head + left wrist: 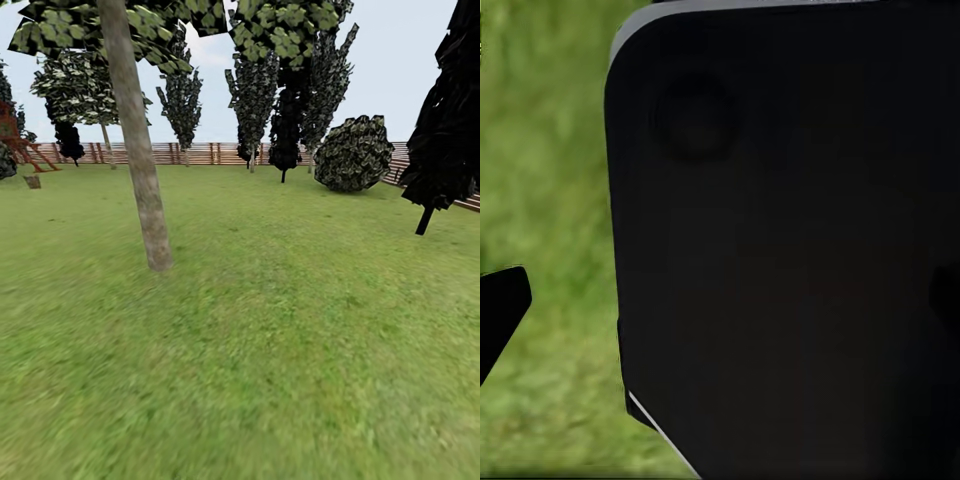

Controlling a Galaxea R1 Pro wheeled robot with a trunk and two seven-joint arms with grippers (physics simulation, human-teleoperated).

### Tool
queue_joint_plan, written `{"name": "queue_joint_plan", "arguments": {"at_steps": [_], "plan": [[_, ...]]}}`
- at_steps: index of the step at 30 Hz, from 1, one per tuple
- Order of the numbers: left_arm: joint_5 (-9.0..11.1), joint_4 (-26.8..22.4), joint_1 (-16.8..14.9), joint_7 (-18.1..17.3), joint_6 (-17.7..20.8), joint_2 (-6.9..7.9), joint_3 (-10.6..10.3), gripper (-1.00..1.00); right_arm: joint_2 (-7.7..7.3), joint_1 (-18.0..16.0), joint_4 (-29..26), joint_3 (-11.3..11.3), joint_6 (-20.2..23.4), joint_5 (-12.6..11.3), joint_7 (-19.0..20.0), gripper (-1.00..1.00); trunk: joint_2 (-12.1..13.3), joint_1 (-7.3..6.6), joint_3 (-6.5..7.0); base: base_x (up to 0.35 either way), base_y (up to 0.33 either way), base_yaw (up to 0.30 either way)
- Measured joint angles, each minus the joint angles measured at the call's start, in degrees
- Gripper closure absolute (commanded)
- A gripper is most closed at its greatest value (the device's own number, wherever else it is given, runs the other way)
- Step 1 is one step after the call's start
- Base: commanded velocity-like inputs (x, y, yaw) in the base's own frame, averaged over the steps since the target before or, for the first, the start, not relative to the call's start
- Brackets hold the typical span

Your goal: Take the three Easter eggs out of the wicker basket on the lawn in the garden, then place them on the lawn next to a single tree (choose any tree) so that all three eggs are next to the same tree and none are left in the basket.

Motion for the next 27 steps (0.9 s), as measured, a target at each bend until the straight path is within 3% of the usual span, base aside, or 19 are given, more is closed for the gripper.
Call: {"name": "queue_joint_plan", "arguments": {"at_steps": [27], "plan": [[0.0,0.0,0.0,0.0,0.0,-0.01,0.0,-1.00,0.00,0.0,0.0,0.0,0.0,0.0,0.0,-1.00,0.0,0.00,0.00,0.000,0.000,0.291]]}}
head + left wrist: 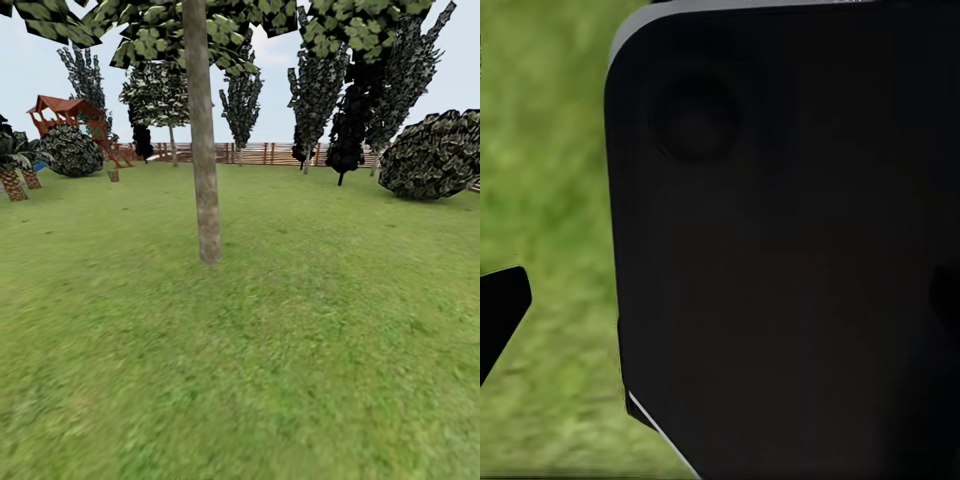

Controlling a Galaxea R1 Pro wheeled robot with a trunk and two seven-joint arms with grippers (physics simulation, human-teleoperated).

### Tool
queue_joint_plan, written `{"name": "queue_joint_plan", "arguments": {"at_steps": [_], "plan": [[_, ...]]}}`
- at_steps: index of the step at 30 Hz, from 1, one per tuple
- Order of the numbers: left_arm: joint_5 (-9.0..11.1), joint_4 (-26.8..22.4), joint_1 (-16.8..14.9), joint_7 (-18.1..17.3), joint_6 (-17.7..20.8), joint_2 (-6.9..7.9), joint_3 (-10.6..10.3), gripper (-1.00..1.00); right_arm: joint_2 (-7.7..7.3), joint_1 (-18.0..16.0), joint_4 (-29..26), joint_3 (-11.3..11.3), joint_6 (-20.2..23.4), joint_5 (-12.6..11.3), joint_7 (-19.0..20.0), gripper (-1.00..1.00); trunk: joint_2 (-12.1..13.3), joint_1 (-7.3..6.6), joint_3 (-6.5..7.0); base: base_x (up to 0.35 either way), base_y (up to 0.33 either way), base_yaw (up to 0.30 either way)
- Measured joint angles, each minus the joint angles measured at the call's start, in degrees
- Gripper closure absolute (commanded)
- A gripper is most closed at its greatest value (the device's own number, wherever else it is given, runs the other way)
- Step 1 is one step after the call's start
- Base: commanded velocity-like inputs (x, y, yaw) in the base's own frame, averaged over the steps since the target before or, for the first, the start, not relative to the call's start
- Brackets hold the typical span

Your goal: Take the three Easter eggs out of the wicker basket on the lawn in the garden, then place them on the lawn next to a single tree (choose any tree) so that all three eggs are next to the same tree and none are left in the basket.

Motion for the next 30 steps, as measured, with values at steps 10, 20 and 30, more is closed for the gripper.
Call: {"name": "queue_joint_plan", "arguments": {"at_steps": [10,20,30], "plan": [[0.0,0.0,0.0,0.0,0.0,0.03,0.0,-1.00,0.00,0.0,0.0,0.0,0.0,0.0,0.0,-1.00,0.0,0.00,0.00,0.000,0.000,0.291],[0.0,0.0,0.0,0.0,0.0,0.01,0.0,-1.00,0.00,0.0,0.0,0.0,0.0,0.0,0.0,-1.00,0.0,0.00,0.00,0.000,0.000,0.291],[0.0,0.0,0.0,0.0,0.0,-0.01,0.0,-1.00,0.00,0.0,0.0,0.0,0.0,0.0,0.0,-1.00,0.0,0.00,0.00,0.000,0.000,0.291]]}}
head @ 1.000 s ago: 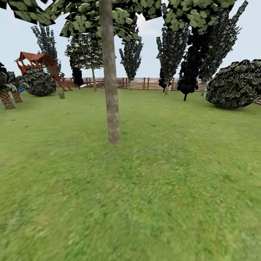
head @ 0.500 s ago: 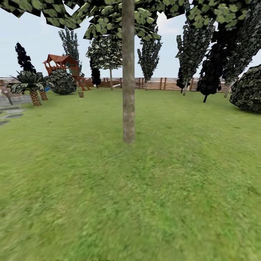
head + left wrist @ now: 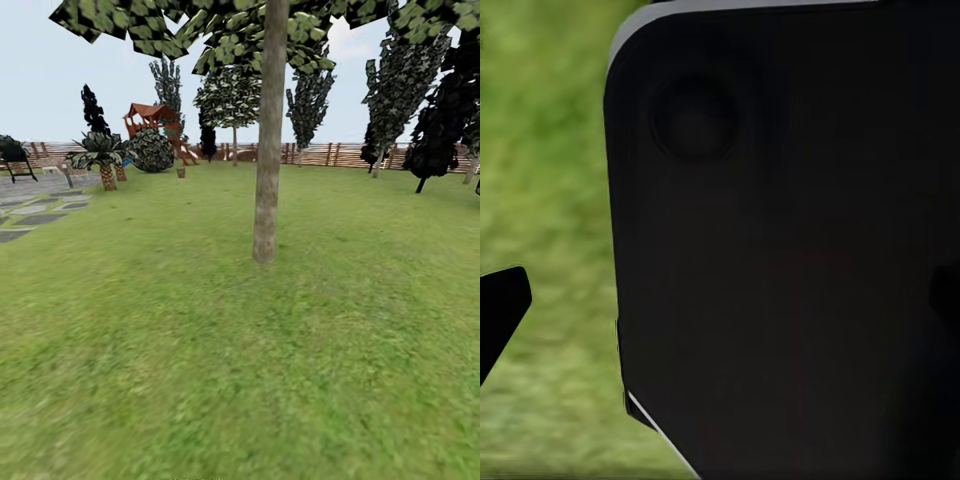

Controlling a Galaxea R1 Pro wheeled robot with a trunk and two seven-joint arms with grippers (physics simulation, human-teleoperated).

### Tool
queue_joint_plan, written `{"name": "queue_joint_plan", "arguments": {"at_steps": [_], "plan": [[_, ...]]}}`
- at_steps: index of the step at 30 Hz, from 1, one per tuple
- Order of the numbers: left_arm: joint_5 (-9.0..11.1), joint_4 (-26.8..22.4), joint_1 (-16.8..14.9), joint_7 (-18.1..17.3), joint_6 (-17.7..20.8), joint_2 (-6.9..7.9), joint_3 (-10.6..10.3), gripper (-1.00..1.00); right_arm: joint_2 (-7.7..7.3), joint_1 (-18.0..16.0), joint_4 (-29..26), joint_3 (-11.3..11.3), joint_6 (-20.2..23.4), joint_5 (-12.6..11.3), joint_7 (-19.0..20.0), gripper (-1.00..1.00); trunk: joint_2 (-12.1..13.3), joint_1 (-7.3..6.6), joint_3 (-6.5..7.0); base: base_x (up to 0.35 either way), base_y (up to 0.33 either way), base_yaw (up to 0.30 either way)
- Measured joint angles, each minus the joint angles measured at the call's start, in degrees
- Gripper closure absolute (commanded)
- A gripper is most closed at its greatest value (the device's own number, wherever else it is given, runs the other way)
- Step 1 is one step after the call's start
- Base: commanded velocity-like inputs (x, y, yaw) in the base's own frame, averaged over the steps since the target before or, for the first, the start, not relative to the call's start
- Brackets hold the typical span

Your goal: Take the three Easter eggs out of the wicker basket on the lawn in the garden, then place them on the lawn next to a single tree (choose any tree) so that all three eggs are next to the same tree and none are left in the basket.

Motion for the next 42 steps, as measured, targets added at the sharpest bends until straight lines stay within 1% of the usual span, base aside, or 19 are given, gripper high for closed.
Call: {"name": "queue_joint_plan", "arguments": {"at_steps": [7,15,30,42], "plan": [[0.0,0.0,0.0,0.0,0.0,0.01,0.0,-1.00,0.10,0.0,0.0,0.0,-0.1,0.1,0.0,-1.00,0.0,0.00,-0.09,0.000,0.000,0.275],[0.0,0.0,0.0,0.0,0.0,0.03,0.0,-1.00,0.00,0.0,0.0,0.0,-0.1,0.2,0.0,-1.00,0.0,0.00,-0.64,0.000,0.000,0.177],[0.0,0.0,0.0,0.0,0.0,0.03,0.0,-1.00,-0.09,0.0,0.0,0.0,0.1,-0.1,0.0,-1.00,0.0,0.00,-1.95,0.000,0.000,0.055],[0.0,0.0,0.0,0.0,0.0,-0.01,0.0,-1.00,-0.01,0.0,0.1,0.0,0.4,-0.2,0.0,-1.00,0.0,0.00,-2.97,0.000,0.000,0.148]]}}
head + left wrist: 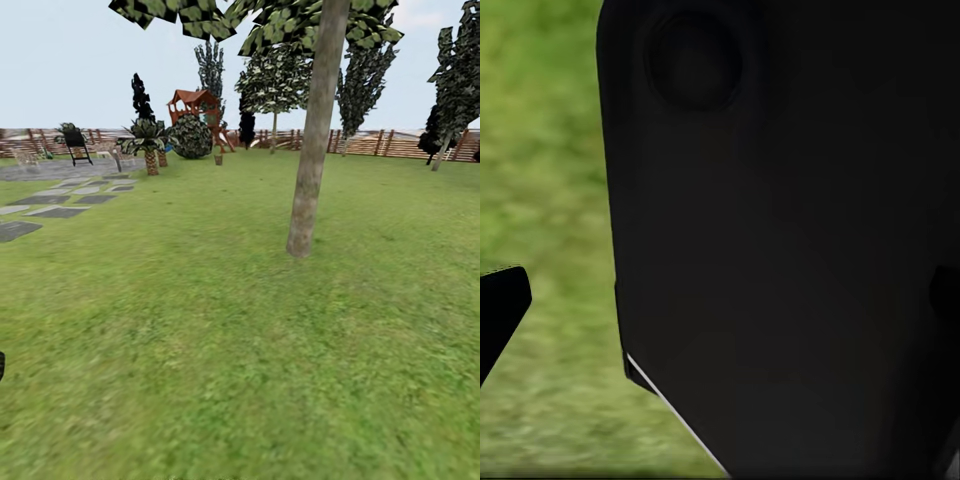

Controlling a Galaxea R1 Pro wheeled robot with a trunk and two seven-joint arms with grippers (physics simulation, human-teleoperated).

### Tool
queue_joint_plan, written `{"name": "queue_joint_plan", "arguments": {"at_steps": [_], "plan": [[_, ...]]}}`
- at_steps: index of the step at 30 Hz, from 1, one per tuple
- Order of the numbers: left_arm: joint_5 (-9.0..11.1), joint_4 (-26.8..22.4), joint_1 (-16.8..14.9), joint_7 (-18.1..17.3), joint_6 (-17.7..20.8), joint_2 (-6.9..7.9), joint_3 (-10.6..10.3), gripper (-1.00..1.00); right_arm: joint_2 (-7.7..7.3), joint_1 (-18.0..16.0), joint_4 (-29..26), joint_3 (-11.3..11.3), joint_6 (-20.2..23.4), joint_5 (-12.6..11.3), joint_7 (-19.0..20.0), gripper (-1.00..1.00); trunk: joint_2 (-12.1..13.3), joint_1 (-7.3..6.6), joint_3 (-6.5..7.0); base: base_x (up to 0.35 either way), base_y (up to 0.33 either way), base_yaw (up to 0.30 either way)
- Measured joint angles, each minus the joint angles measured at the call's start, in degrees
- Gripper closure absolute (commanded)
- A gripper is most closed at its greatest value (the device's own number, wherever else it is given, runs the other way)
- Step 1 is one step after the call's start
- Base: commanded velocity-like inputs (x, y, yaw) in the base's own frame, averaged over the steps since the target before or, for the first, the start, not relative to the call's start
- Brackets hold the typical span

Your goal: Take the three Easter eggs out of the wicker basket on the lawn in the garden, then place them on the lawn next to a single tree (choose any tree) so that all three eggs are next to the same tree and none are left in the basket.

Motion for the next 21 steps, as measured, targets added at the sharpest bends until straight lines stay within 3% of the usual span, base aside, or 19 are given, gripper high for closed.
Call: {"name": "queue_joint_plan", "arguments": {"at_steps": [11,21], "plan": [[0.0,0.0,0.0,0.0,0.0,0.05,0.0,-1.00,0.09,0.0,0.1,0.0,0.1,-0.1,0.0,-1.00,0.0,0.00,-0.92,0.000,0.000,0.144],[0.0,0.0,0.0,0.0,0.0,0.04,0.0,-1.00,0.02,0.0,0.1,0.0,0.1,0.0,0.0,-1.00,0.0,0.00,-1.82,0.000,0.000,0.015]]}}
